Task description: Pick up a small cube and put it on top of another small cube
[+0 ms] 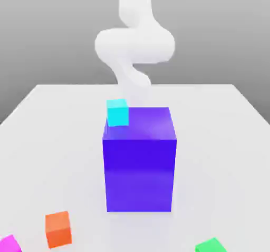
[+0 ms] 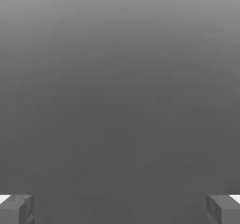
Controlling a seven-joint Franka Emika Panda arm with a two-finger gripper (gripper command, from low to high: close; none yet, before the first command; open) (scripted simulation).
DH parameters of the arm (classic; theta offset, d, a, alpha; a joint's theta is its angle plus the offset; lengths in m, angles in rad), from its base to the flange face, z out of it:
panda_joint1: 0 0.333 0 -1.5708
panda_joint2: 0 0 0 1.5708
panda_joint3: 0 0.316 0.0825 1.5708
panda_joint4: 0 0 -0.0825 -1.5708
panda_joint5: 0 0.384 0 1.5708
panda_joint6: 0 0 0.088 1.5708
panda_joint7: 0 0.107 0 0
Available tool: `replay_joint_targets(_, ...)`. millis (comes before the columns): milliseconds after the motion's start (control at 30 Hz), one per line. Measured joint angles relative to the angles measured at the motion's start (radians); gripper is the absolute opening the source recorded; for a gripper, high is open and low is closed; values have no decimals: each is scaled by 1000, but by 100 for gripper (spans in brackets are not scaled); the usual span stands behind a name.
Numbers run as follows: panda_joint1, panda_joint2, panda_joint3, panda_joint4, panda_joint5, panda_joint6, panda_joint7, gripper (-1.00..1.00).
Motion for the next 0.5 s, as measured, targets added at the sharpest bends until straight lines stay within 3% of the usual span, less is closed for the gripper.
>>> replay_joint_targets(500, -121, 549, -84, 84, 7, 118, 141, 0)
